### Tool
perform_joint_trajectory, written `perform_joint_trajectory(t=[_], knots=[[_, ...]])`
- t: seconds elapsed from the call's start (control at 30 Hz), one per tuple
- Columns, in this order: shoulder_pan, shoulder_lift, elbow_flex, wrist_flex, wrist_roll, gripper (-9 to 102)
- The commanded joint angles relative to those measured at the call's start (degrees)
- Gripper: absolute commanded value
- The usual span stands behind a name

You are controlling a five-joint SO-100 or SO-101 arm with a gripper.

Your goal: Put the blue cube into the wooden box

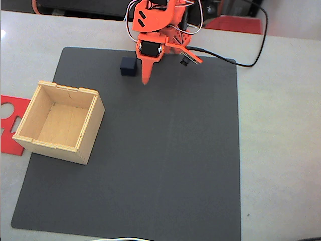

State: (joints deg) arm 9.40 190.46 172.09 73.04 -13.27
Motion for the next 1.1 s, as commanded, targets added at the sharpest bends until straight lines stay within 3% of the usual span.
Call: perform_joint_trajectory(t=[0.0,0.27,0.37,0.5,0.6,0.63,0.93,1.07], knots=[[-0.4,0.8,-0.4,-0.4,-0.1,3],[-0.4,0.1,-4.1,-0.2,-2.4,13],[-0.1,-15.2,-17.6,-2.3,-3.7,16],[0.0,-48.9,-59.0,11.9,-1.1,17],[0.2,-61.7,-86.9,29.6,-0.9,17],[0.4,-61.1,-89.0,30.6,-0.7,16],[9.0,-51.4,-70.0,30.6,-5.7,18],[17.3,-47.9,-65.9,30.5,-11.5,19]])
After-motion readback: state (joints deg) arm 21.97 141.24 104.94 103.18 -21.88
